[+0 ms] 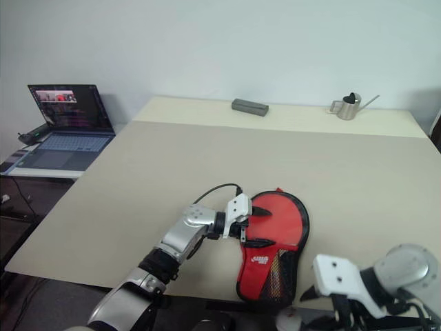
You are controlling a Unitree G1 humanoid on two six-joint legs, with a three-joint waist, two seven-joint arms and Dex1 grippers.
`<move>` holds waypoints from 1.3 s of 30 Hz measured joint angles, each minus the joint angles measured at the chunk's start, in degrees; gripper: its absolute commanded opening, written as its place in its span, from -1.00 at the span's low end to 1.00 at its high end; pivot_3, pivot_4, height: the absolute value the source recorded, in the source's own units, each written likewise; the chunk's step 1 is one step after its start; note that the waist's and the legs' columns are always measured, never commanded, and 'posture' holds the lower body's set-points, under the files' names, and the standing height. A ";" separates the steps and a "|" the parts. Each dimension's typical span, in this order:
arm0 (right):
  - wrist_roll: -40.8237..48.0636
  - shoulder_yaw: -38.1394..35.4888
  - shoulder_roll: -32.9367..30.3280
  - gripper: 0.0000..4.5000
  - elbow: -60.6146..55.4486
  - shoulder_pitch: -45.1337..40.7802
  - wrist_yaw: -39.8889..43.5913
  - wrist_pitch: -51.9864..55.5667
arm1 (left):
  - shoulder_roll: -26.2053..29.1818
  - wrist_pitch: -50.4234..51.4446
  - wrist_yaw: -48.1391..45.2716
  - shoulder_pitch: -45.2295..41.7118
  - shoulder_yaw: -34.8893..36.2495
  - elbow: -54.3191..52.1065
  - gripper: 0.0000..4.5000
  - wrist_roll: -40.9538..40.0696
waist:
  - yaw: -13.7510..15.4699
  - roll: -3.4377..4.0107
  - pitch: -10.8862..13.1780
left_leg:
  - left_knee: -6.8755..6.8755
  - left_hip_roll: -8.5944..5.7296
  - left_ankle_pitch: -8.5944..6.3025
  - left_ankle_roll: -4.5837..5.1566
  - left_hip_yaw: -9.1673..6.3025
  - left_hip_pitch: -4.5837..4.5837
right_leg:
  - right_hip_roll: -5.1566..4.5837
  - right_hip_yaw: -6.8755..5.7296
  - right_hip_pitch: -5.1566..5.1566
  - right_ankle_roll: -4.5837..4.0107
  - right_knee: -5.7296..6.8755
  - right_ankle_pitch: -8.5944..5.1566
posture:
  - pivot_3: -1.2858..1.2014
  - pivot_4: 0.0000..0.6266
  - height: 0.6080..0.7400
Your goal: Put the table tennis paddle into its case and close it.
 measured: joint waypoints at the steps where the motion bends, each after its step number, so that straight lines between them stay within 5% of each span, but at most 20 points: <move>1: 1.09 -0.62 0.34 -0.01 2.20 -2.10 0.71 -0.01 | -0.06 -0.02 0.01 -0.09 0.01 0.18 1.00 0.00 | -0.01 -0.02 0.01 | 0.00 0.00 0.01 0.01 0.03 0.00 | -0.03 -0.01 0.01 0.01 0.00 0.00 | 0.03 -0.52 1.00; 13: 0.60 2.04 17.49 -0.01 23.05 -16.99 -5.32 -4.02 | -0.33 2.53 0.15 1.50 2.54 -2.99 1.00 -1.39 | -0.36 0.06 -0.05 | -0.06 -0.09 0.08 0.10 0.12 -0.18 | -0.19 0.04 -0.25 0.02 0.07 0.03 | 0.03 -0.52 1.00; 21: -4.43 4.23 29.24 -0.01 35.62 -25.54 -11.74 -10.13 | 4.95 8.27 0.16 6.00 6.35 -13.50 1.00 -5.02 | -3.25 -0.04 0.07 | -0.17 -0.05 0.22 -0.15 0.17 -0.41 | -0.18 0.13 -0.68 -0.34 0.18 0.20 | 0.03 -0.52 1.00; 28: -6.26 4.62 33.68 -0.01 43.74 -29.54 -11.53 -14.48 | 13.21 13.44 0.35 10.81 12.90 -25.09 1.00 -10.53 | -4.66 -0.02 0.09 | -0.25 0.06 0.19 -0.20 0.21 -0.47 | -0.20 0.18 -0.83 -0.54 0.21 0.09 | 0.03 -0.52 1.00; 39: -12.38 6.89 38.76 -0.01 68.56 -41.55 -5.42 -28.42 | 16.72 16.65 12.72 18.08 25.45 -31.51 1.00 -13.15 | -5.04 0.06 0.15 | -0.24 0.10 0.19 -0.20 0.51 -0.40 | -0.12 0.32 -0.91 -0.57 0.30 0.12 | 0.03 -0.52 1.00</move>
